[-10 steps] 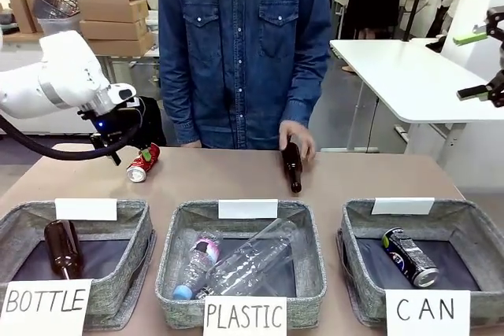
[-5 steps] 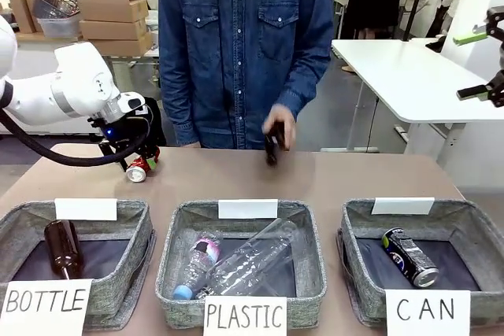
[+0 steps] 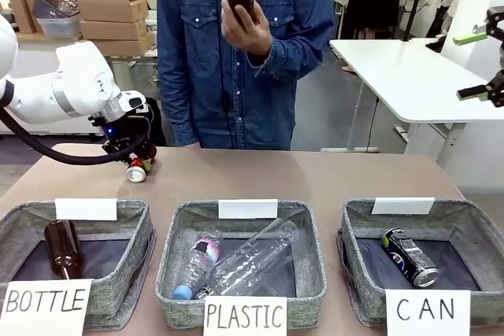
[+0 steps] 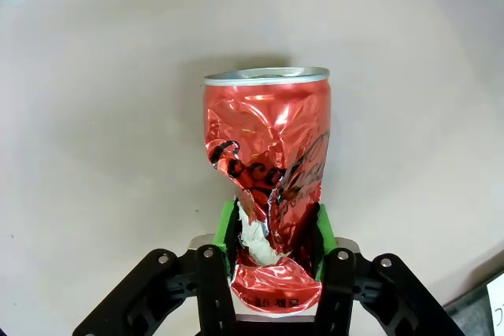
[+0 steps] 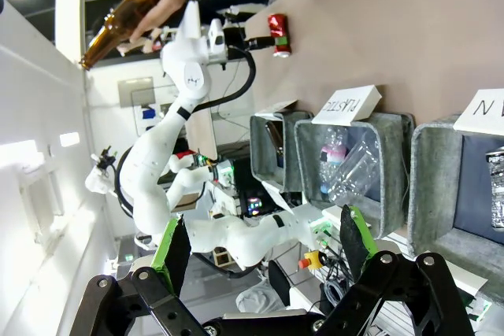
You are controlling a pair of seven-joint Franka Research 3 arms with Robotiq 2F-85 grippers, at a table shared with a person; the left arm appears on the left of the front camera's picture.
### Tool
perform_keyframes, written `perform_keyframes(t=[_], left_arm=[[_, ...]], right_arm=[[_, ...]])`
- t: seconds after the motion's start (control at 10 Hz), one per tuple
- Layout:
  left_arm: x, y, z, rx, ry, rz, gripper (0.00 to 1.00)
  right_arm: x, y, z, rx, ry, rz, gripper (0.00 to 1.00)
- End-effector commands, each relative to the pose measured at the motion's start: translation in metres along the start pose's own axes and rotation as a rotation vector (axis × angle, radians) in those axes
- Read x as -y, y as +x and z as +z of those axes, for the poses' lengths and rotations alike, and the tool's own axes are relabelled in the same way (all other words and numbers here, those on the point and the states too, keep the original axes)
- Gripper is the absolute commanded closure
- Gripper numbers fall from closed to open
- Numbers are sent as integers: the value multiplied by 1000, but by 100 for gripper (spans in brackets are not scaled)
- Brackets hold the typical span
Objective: Sort the can waste into the basket.
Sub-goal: Pick up the can waste from the table and place it in the right Fabric basket.
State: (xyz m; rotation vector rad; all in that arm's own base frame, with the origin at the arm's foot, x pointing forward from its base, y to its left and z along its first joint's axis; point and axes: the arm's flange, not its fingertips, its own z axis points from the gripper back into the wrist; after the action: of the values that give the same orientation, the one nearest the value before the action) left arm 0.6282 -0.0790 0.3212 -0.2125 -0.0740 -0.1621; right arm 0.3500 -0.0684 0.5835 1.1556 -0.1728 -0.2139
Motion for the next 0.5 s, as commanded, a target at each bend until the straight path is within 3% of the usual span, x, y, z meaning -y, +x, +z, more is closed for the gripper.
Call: perform_keyframes(t=[0.0, 0.4], left_arm=[[1, 1, -2, -3, 28, 31, 100], [-22, -44, 57, 36, -11, 13, 100]], right_arm=[[0, 1, 2, -8, -4, 21, 0], [0, 1, 2, -8, -4, 21, 0]])
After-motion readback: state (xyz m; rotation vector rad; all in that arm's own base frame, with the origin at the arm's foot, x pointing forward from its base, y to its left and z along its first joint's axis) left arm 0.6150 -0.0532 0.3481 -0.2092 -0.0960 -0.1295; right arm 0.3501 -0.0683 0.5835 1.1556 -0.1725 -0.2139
